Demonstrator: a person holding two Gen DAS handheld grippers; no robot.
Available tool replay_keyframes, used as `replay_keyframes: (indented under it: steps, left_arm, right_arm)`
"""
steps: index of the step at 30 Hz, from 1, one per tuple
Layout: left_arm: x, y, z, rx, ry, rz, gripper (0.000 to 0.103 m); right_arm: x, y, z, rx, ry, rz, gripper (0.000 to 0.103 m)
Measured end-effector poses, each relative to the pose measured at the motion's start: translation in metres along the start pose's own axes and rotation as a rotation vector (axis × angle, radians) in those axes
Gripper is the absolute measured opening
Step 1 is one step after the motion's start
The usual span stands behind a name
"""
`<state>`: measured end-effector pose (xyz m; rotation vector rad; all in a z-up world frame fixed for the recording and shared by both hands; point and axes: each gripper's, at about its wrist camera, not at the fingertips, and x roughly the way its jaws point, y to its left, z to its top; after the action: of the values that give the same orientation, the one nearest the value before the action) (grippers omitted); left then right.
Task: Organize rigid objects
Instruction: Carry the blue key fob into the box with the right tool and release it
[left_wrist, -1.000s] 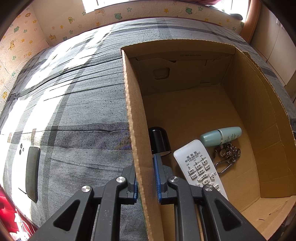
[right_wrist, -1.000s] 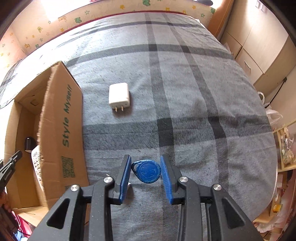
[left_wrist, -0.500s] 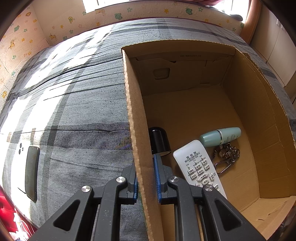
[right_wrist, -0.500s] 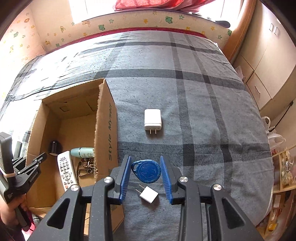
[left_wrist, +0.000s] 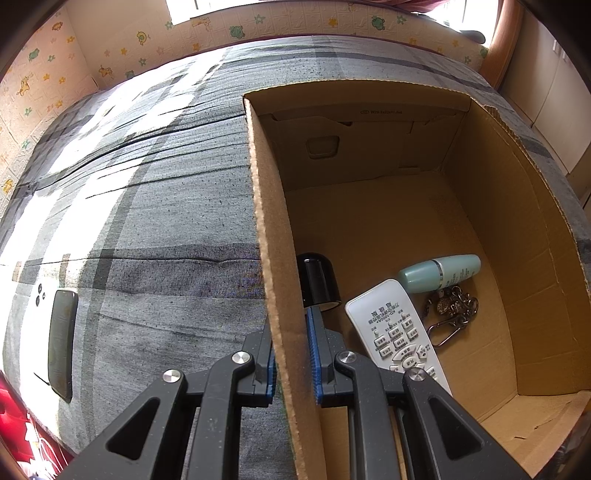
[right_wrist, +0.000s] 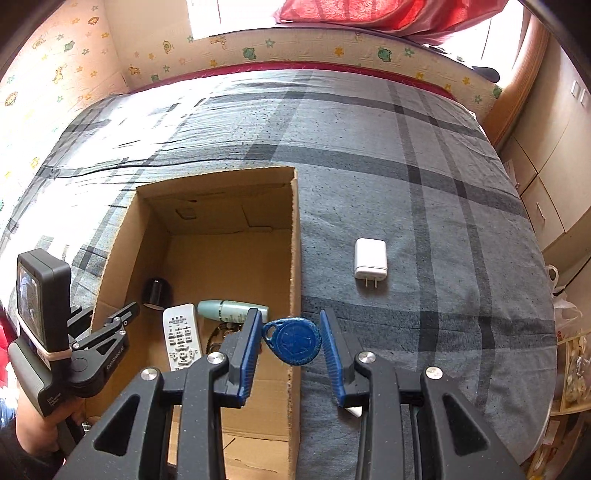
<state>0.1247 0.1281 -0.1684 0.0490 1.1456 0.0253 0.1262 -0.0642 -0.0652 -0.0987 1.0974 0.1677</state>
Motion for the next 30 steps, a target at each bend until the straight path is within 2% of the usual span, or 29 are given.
replay_keyframes:
  steps: [12,30]
  left_arm:
    - [0.001,0.001,0.000,-0.001,0.000,-0.004,0.015]
    - [0.001,0.002,-0.001,-0.002,-0.001,-0.008,0.015]
  right_arm:
    - [0.027,0.046,0.000,-0.068,0.041,0.042,0.034]
    - [0.088,0.071,-0.011,-0.084,0.172,0.053,0.034]
